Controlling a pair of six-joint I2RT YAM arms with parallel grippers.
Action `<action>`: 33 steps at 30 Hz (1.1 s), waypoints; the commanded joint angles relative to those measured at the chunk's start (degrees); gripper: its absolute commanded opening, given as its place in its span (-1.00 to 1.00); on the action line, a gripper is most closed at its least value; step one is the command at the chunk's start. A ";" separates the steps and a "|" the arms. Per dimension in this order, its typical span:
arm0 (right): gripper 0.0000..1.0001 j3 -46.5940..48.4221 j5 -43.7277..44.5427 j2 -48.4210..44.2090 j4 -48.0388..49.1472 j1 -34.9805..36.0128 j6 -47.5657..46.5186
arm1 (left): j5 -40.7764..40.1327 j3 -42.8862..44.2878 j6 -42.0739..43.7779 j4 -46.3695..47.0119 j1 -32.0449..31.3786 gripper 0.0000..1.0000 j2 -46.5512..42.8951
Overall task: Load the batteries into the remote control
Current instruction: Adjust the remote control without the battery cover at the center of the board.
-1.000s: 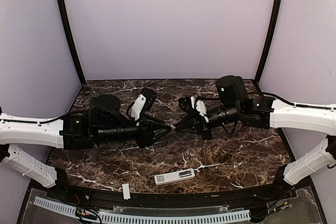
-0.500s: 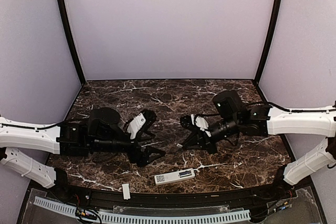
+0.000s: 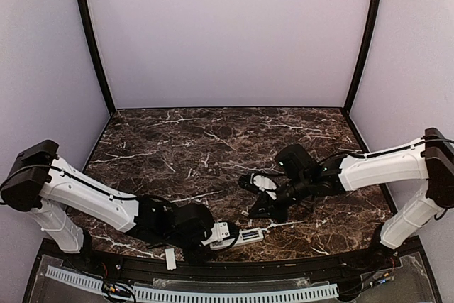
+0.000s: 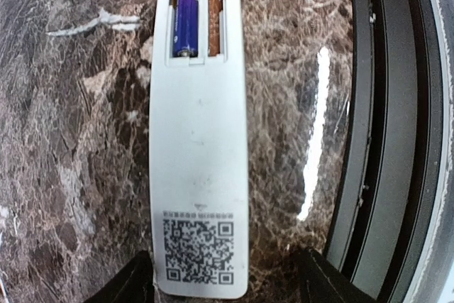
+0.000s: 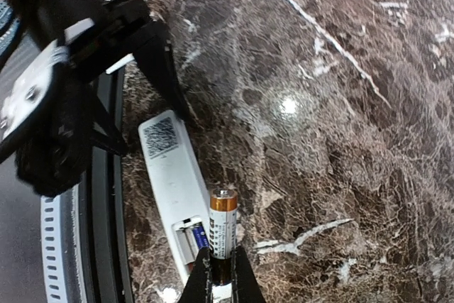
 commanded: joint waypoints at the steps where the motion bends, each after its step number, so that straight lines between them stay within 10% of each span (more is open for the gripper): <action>1: -1.00 3.49 5.46 6.34 1.21 0.47 4.72 | -3.55 2.24 2.63 -2.10 -1.02 0.36 2.22; 17: -1.00 2.35 4.56 6.93 1.29 0.45 10.12 | -21.82 4.62 11.58 1.14 -1.19 0.19 6.56; 33: -1.00 0.76 5.57 2.21 -2.72 5.06 22.64 | -19.01 2.01 8.46 3.33 -1.11 0.31 -3.92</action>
